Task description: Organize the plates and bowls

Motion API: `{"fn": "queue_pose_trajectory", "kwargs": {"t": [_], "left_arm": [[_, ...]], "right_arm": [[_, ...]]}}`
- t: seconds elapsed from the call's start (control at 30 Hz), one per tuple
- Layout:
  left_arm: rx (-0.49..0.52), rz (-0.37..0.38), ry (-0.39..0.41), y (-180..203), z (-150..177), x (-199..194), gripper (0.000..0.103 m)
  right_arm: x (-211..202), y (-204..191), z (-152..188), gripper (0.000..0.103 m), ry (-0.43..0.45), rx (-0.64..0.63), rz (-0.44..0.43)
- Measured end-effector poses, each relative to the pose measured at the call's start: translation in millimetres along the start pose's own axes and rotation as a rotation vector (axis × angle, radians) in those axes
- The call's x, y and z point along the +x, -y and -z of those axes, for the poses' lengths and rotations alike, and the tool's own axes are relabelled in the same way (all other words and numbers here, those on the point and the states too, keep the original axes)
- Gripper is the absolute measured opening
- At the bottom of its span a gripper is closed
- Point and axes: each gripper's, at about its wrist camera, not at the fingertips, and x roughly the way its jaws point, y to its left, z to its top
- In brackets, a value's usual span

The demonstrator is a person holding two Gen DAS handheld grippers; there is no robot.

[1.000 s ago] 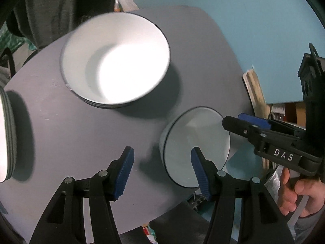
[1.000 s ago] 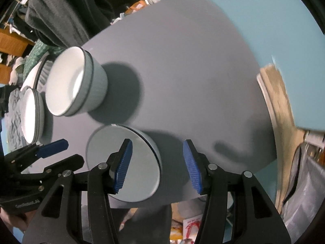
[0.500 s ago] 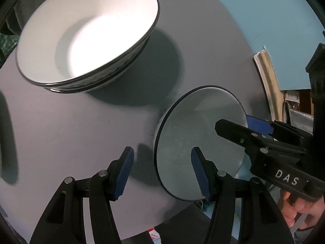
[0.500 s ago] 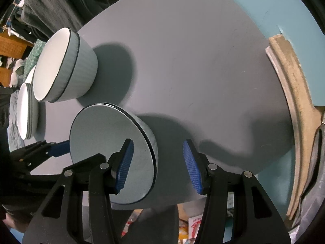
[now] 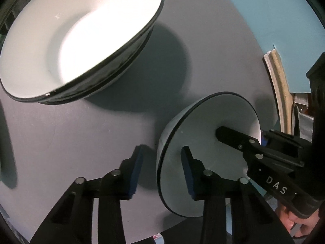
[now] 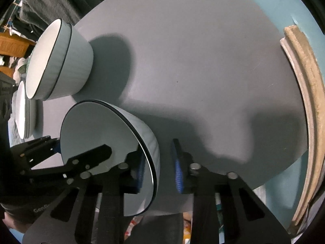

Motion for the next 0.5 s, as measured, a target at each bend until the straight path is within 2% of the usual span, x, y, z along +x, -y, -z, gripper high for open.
{"fn": "queue_pose_trajectory", "kwargs": {"t": [0.03, 0.1, 0.17, 0.5], "left_arm": [[0.005, 0.001, -0.007, 0.0, 0.5, 0.6, 0.022], [0.005, 0.006, -0.011, -1.5, 0.6, 0.0, 0.021], [0.011, 0.017, -0.009, -4.1, 1.0, -2.3, 0.016], [0.018, -0.007, -0.006, -5.2, -0.1, -3.5, 0.013]], "right_arm": [[0.5, -0.2, 0.1, 0.015, 0.0, 0.001, -0.005], [4.6, -0.1, -2.8, 0.012, 0.0, 0.003, -0.016], [4.3, -2.5, -2.3, 0.011, 0.002, 0.0, -0.012], [5.0, -6.9, -5.9, 0.009, -0.014, 0.014, 0.002]]}}
